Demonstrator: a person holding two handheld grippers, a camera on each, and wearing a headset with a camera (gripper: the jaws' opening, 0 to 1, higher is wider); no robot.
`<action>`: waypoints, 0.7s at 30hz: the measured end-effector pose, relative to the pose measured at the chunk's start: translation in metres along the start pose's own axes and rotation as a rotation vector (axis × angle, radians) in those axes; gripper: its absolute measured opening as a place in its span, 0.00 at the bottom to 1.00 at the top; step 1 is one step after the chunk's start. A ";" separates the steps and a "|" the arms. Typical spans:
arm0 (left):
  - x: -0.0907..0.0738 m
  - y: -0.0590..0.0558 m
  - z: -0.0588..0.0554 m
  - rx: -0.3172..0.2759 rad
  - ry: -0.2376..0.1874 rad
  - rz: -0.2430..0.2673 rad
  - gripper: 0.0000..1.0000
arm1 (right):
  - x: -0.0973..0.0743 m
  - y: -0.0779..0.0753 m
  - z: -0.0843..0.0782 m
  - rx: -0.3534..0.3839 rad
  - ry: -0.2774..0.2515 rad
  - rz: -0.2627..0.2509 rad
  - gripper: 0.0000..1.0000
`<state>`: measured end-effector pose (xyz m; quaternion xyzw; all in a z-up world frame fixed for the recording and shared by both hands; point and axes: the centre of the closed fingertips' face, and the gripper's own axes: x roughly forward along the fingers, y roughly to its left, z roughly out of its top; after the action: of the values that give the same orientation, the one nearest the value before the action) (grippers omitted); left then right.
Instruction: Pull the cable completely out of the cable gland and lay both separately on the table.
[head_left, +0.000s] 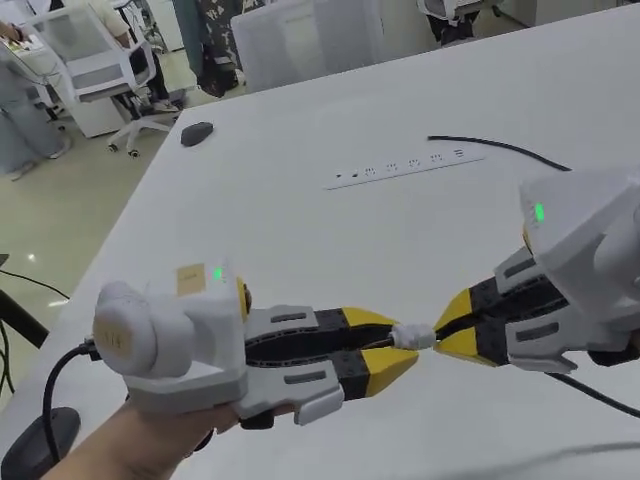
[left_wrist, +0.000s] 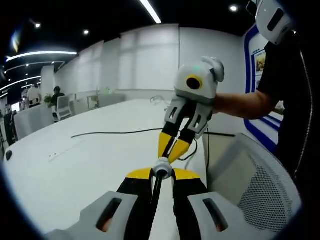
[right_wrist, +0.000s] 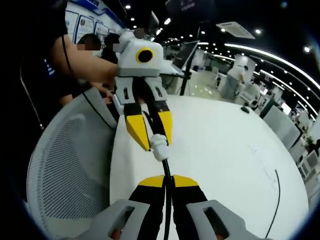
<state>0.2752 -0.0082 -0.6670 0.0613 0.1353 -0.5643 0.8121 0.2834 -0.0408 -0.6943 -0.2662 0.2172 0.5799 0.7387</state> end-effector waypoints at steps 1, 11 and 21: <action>-0.002 0.002 0.000 -0.001 -0.002 0.007 0.14 | -0.002 -0.005 -0.006 0.005 0.008 -0.009 0.00; -0.018 0.019 -0.003 -0.015 -0.014 0.067 0.14 | -0.023 -0.034 -0.072 0.017 0.131 -0.177 0.00; -0.016 0.017 -0.002 -0.024 -0.020 0.058 0.14 | -0.008 -0.020 -0.083 0.125 0.156 -0.138 0.02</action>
<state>0.2854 0.0127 -0.6650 0.0497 0.1320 -0.5393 0.8302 0.3002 -0.1043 -0.7503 -0.2782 0.2910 0.4904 0.7730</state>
